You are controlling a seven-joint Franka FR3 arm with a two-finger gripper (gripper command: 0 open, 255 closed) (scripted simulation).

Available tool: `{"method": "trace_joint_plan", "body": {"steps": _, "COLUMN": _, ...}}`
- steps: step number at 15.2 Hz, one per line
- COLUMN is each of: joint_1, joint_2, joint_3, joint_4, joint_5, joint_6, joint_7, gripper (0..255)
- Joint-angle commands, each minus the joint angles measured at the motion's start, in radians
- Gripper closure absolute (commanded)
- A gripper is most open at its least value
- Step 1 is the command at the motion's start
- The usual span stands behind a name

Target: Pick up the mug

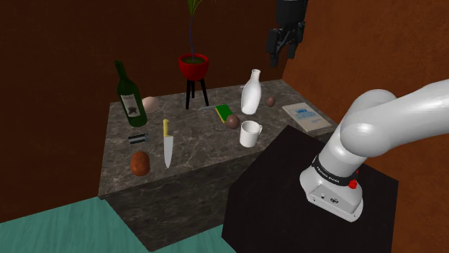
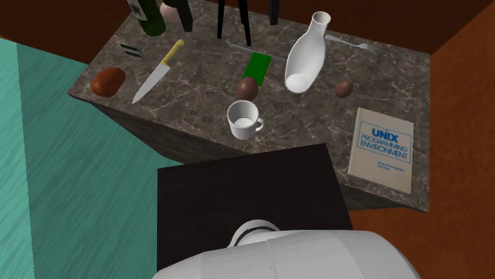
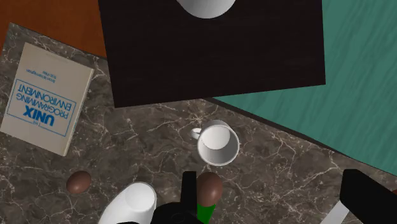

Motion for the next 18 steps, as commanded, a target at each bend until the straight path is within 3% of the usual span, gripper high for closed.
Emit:
{"method": "trace_joint_plan", "body": {"steps": 1, "joint_1": 0.0, "joint_2": 0.0, "joint_3": 0.0, "joint_4": 0.0, "joint_5": 0.0, "joint_6": 0.0, "joint_7": 0.0, "gripper": 0}}
{"method": "trace_joint_plan", "body": {"steps": 10, "joint_1": 0.003, "joint_2": 0.077, "joint_3": 0.026, "joint_4": -0.251, "joint_5": 0.014, "joint_6": 0.338, "joint_7": 0.042, "gripper": 0}}
{"method": "trace_joint_plan", "body": {"steps": 18, "joint_1": 0.002, "joint_2": 0.292, "joint_3": 0.054, "joint_4": -0.382, "joint_5": 0.017, "joint_6": 0.692, "joint_7": 0.085, "gripper": 0}}
